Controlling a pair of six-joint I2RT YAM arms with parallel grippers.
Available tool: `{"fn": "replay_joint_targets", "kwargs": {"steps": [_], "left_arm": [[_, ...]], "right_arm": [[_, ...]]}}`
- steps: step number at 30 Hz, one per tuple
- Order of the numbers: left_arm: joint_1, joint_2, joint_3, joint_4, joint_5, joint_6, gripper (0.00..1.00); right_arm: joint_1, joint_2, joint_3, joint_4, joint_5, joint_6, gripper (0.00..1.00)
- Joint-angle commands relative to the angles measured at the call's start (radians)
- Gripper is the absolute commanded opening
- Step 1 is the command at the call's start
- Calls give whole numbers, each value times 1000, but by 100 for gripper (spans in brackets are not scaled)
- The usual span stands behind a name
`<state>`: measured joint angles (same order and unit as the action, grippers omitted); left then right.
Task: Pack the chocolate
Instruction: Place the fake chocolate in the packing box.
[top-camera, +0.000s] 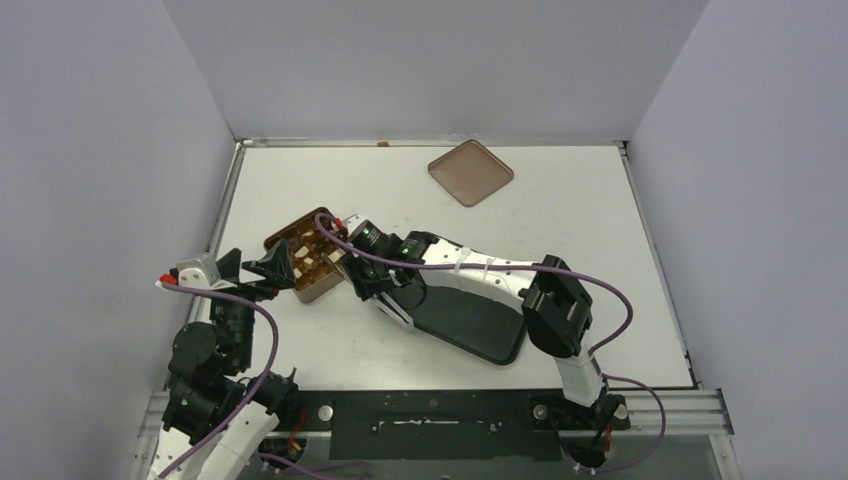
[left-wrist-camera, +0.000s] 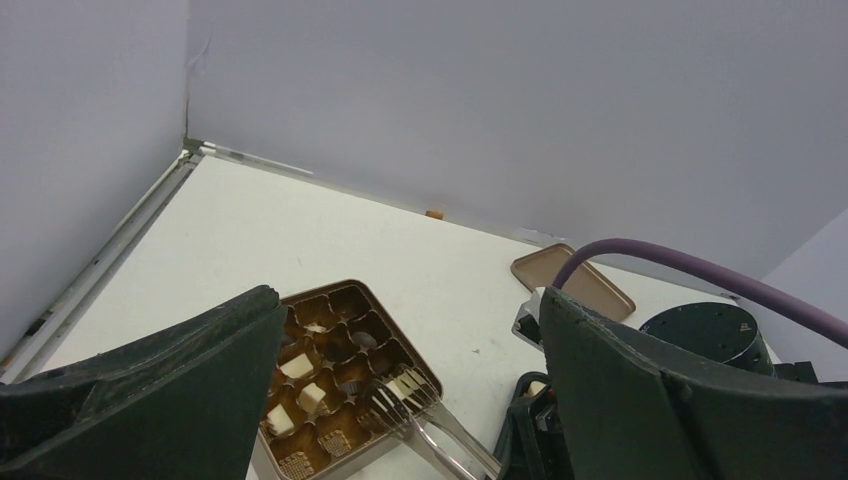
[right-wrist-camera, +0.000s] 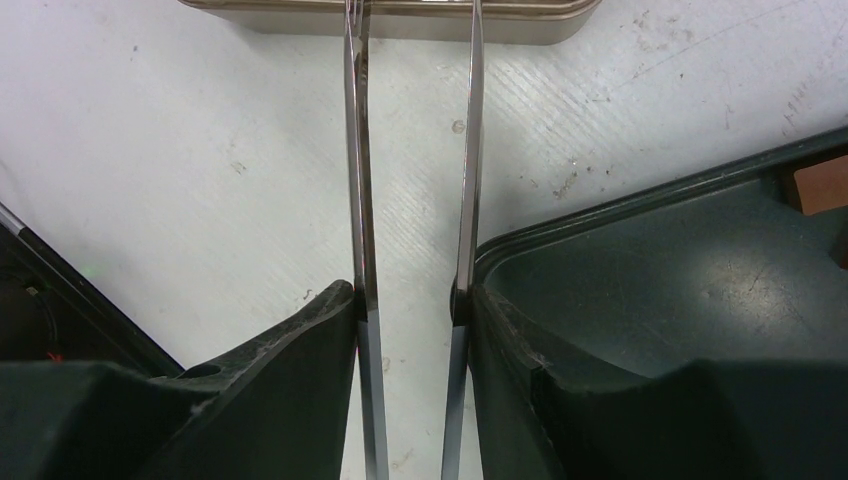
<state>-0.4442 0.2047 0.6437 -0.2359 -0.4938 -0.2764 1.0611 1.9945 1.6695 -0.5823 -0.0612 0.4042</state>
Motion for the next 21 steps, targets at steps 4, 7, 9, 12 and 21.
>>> {"fn": "replay_joint_targets", "kwargs": {"steps": [4, 7, 9, 12, 21], "left_arm": [[-1, -6, -1, 32, -2, 11, 97], [-1, -8, 0, 32, -3, 11, 97], [-1, -8, 0, 31, -3, 11, 97], [-1, -10, 0, 32, -3, 11, 98], [-2, -7, -5, 36, 8, 13, 97]], "right_arm": [[2, -31, 43, 27, 5, 1, 44], [2, -38, 46, 22, 11, 1, 44], [2, -43, 43, 22, 12, 1, 45], [3, -53, 39, 21, 12, 2, 45], [-5, -152, -14, 22, 52, -2, 43]]}}
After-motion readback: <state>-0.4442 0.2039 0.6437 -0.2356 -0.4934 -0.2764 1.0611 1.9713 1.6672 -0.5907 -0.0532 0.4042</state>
